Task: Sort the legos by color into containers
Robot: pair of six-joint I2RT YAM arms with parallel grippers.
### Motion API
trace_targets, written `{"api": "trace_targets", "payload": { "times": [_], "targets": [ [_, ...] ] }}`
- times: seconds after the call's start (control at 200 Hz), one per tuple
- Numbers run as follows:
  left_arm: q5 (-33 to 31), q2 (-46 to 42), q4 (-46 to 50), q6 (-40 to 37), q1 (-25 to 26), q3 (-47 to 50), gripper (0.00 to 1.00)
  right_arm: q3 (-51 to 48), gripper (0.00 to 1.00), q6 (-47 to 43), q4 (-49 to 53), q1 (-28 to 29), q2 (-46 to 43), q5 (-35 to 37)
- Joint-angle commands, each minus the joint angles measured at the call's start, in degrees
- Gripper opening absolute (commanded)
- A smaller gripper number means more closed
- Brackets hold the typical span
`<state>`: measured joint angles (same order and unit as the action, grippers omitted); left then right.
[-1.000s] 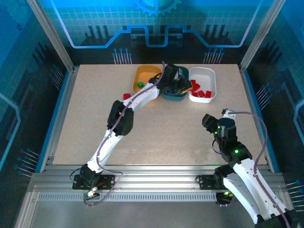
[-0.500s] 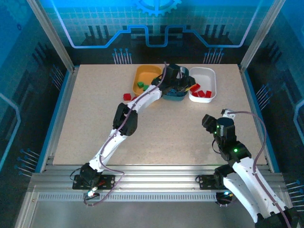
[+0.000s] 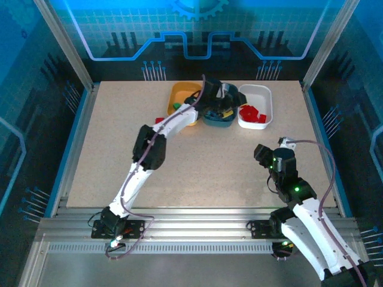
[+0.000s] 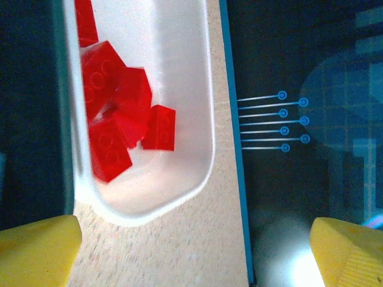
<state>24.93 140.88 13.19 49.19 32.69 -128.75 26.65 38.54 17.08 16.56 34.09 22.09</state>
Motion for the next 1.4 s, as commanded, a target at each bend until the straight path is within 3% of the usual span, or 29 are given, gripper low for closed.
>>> {"api": "trace_targets", "payload": {
  "times": [0.0, 0.095, 0.135, 0.24, 0.335, 0.395, 0.545, 0.625, 0.8, 0.991, 1.201, 1.396],
  "targets": [
    [-6.4, -19.7, 0.2, -11.9, -1.5, 11.3, 0.99, 0.4, 0.68, -0.6, -0.2, 0.1, -0.3, -0.6],
    [-18.0, -33.0, 1.4, -18.8, -2.5, 27.5, 0.99, 0.2, 0.68, -1.3, -0.8, 0.6, 0.1, -0.2],
    [-19.0, -37.6, -0.4, -20.0, -4.0, 34.7, 0.99, 0.2, 0.68, -1.4, -1.0, 0.9, 0.5, 0.1],
    [-17.7, -44.8, -6.0, -10.9, -12.1, 51.4, 0.99, 0.4, 0.68, -1.5, -1.8, 1.6, 2.1, -0.5],
    [-4.2, -43.6, -8.4, -5.4, -22.1, 59.0, 0.99, 0.9, 0.68, -1.8, -2.0, 2.5, 3.5, -0.3],
    [-3.3, -41.6, -1.7, -11.3, -24.4, 58.6, 0.99, 0.9, 0.68, -2.0, -2.0, 3.0, 3.8, 0.0],
    [-26.3, -39.3, 13.4, -25.0, -18.1, 55.7, 0.99, 0.7, 0.68, -2.1, -2.4, 3.0, 3.8, 0.4],
    [-33.0, -36.9, 16.0, -28.4, -16.1, 54.5, 0.99, 0.6, 0.68, -2.1, -2.7, 3.1, 4.4, 0.3],
    [-37.3, -30.8, 17.1, -35.8, -13.2, 51.3, 0.99, 1.1, 0.68, -2.1, -2.8, 3.1, 5.5, -0.4],
    [-41.3, -25.4, 17.7, -40.4, -12.9, 46.4, 0.87, 1.0, 0.68, -2.2, -2.8, 3.1, 5.3, -0.7],
    [-39.2, -20.9, 19.1, -44.8, -12.9, 40.0, 0.77, 1.3, 0.68, -2.2, -2.8, 3.1, 5.6, -1.1],
    [-38.4, -18.0, 22.7, -44.1, -13.0, 37.2, 0.71, 1.3, 0.68, -2.2, -2.7, 3.1, 5.5, -1.0]
  ]
}}
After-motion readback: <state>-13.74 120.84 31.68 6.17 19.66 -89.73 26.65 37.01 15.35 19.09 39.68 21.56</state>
